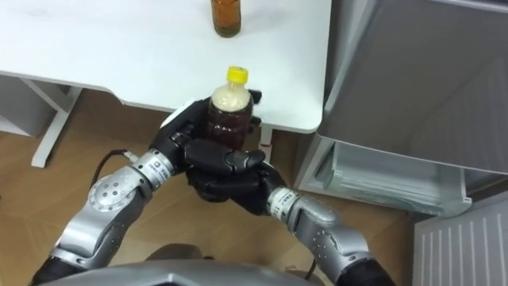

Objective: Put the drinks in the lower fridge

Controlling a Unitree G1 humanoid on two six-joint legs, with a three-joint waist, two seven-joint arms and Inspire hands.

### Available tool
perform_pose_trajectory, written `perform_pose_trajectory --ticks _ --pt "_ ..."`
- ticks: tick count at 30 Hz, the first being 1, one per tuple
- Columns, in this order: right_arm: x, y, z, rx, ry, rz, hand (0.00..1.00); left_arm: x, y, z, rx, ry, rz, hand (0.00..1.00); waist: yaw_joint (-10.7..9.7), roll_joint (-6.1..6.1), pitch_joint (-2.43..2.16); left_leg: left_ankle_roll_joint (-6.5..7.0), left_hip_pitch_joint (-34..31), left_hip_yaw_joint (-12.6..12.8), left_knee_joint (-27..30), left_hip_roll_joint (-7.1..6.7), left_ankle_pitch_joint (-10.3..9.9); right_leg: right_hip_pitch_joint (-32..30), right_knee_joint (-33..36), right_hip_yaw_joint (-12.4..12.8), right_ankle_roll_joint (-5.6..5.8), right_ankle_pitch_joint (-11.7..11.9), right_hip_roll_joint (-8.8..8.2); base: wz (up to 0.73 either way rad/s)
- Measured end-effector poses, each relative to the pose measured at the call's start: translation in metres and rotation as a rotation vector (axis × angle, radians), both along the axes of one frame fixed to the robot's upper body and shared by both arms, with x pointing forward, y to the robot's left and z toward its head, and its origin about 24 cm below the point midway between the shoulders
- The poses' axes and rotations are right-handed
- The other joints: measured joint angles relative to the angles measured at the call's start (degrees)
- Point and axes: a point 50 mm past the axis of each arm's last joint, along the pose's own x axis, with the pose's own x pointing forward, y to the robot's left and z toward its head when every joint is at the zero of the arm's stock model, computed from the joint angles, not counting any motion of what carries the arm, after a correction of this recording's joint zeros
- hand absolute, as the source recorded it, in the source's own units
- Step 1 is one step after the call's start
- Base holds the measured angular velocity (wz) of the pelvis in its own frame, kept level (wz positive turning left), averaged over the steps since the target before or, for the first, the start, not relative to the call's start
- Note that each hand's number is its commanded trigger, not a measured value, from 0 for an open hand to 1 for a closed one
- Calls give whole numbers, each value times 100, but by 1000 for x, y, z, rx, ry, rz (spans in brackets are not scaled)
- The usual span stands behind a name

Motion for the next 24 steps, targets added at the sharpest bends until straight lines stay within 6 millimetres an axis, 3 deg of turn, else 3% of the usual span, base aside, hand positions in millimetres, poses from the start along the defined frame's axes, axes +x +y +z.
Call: perform_pose_trajectory --ticks 8,24 --pt "0 3 3 103 24 -25 100 11 -8 15 -20 -67 -23 0 2 23 -8 -1 -9 -8 6 2 -1 -4 2 -6 -2 2 5 0" --pt "1 5 7 173 3 -41 100 14 -15 34 -58 -148 -27 0 -15 128 -35 -1 82 -6 1 7 0 35 8 2 -3 2 5 0"
